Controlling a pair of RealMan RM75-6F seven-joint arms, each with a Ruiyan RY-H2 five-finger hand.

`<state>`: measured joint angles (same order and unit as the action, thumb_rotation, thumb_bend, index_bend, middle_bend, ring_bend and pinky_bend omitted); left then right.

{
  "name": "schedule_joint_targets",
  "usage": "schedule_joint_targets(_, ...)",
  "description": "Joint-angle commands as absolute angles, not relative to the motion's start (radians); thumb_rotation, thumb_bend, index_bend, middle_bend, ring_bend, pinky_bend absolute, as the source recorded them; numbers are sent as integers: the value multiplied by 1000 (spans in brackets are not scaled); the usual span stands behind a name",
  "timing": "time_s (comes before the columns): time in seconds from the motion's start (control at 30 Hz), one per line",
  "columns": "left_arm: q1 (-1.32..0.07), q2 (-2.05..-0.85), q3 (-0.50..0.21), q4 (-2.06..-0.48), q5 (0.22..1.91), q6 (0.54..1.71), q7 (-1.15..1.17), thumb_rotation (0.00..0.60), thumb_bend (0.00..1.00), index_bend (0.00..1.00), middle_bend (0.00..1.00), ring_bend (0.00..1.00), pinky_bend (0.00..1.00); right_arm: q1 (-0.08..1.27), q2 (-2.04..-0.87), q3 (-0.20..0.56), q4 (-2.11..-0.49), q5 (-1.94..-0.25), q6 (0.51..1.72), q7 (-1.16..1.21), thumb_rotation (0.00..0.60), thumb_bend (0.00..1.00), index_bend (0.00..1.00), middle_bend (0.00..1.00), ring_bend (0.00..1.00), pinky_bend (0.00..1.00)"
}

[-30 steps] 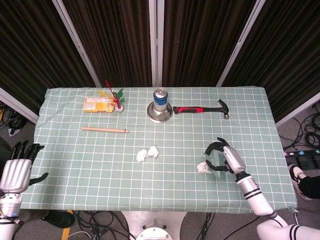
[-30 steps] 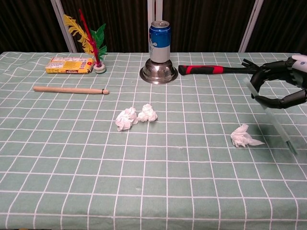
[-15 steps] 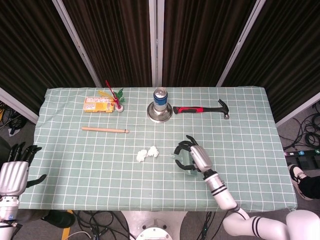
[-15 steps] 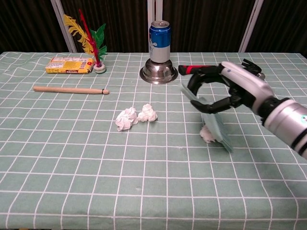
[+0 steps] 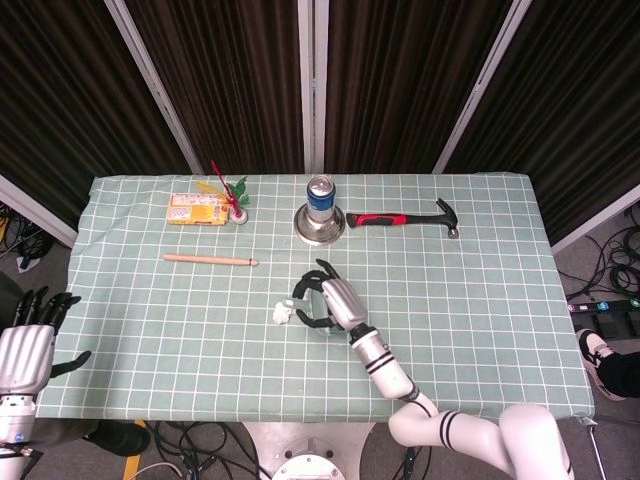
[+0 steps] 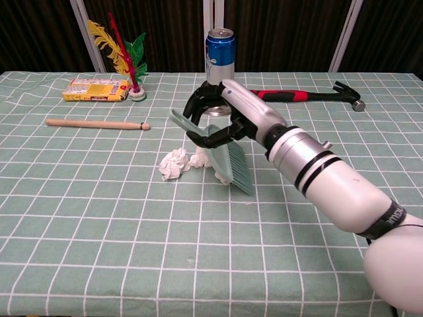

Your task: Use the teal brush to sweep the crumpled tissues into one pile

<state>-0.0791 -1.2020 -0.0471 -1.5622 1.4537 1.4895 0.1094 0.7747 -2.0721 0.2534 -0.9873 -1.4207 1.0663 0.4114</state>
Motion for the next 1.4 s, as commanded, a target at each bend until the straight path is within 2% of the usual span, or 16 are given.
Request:
schedule_joint_targets(0.03,-80,-1201,-48,-1565,1454,1488,112,600,0,196,167,43,49,819,-2130,285,-921,-1422,1059,444,600,477,600,610,243,15)
schedule_joint_targets(0.37,-77,-1193,-46,-1581,1455,1492,127,600,0,195,167,43,49,877,-2226,319,-798,-1438,1102,521,600,468,599,612,243,15)
schedule_joint_targets(0.6,-75,-1188,-45,-1593,1458,1496,137,600,0,195,166,43,49,882,-2224,326,-796,-1454,1151,560,600,468,600,613,244,15)
schedule_joint_targets(0.8,-71,-1188,-43,-1591,1461,1499,129,600,0,196,166,42,49,816,-2068,283,-912,-1474,1179,507,600,468,599,621,255,15)
schedule_joint_targets(0.97,-71,-1194,-42,-1580,1463,1497,114,600,0,195,166,43,49,729,-1826,219,-1071,-1465,1141,357,600,467,599,617,259,17)
schedule_joint_targets(1.13,-77,-1198,-44,-1569,1462,1486,106,600,0,196,166,42,48,667,-1599,152,-1203,-1417,1042,215,600,467,598,597,245,17)
schedule_joint_targets(1.27,-85,-1203,-46,-1567,1464,1478,109,600,0,196,166,43,49,647,-1516,105,-1234,-1383,959,152,600,467,545,577,198,17)
schedule_joint_targets(1.4,-90,-1203,-46,-1567,1466,1472,112,600,0,195,166,43,49,651,-1498,75,-1224,-1363,892,95,600,464,423,486,122,3)
